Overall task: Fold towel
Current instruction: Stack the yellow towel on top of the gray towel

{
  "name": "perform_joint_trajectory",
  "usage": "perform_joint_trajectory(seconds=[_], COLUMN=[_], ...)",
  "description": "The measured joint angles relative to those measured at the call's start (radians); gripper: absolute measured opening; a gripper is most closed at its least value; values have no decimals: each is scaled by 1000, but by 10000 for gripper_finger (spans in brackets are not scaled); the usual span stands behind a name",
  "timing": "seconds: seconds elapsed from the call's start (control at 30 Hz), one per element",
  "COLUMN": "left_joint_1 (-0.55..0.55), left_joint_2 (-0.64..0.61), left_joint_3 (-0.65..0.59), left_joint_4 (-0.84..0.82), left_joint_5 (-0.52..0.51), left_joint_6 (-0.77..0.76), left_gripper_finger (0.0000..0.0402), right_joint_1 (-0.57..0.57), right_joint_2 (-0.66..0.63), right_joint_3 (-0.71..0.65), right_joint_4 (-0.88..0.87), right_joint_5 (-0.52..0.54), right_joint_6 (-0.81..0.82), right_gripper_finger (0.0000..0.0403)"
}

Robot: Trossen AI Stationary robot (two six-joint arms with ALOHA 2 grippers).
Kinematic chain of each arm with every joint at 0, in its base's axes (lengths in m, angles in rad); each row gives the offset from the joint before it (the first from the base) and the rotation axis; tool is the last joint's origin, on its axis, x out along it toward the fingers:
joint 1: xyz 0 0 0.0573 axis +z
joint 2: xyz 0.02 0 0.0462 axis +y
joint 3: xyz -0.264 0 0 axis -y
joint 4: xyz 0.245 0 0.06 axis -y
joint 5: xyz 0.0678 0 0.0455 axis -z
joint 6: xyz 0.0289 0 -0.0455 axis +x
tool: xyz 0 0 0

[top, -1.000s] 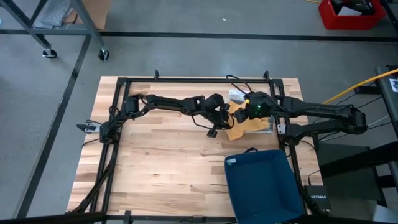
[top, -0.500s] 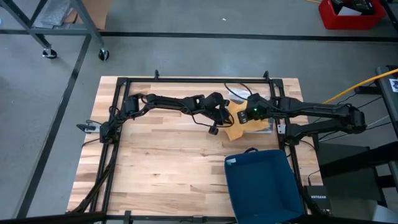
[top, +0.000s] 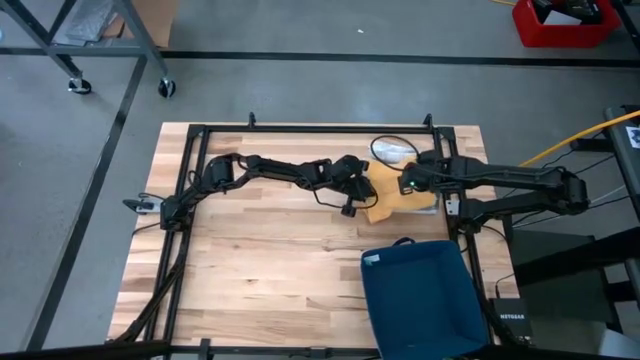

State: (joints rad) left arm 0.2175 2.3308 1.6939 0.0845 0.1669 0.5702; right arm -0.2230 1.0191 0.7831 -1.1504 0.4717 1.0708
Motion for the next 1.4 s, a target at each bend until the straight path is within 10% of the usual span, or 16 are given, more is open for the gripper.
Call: perform_joint_trajectory(seconds=[0.57, 1.1, 1.4], left_joint_1=[93, 106, 40], left_joint_2=[2, -102, -125], left_joint_3=[0, 0, 0], left_joint_4=[31, 22, -94], left_joint_5=[-20, -16, 113], left_joint_6=[-12, -125, -173], left_gripper_finger=[4, 4, 4], right_joint_1=[0, 1, 1], right_joint_2=[0, -62, -45], right_joint_3=[-276, -11, 24], right_joint_4=[199, 127, 137], right_joint_5=[70, 103, -142], right_joint_6=[55, -32, -55], right_gripper_finger=[3, 3, 3])
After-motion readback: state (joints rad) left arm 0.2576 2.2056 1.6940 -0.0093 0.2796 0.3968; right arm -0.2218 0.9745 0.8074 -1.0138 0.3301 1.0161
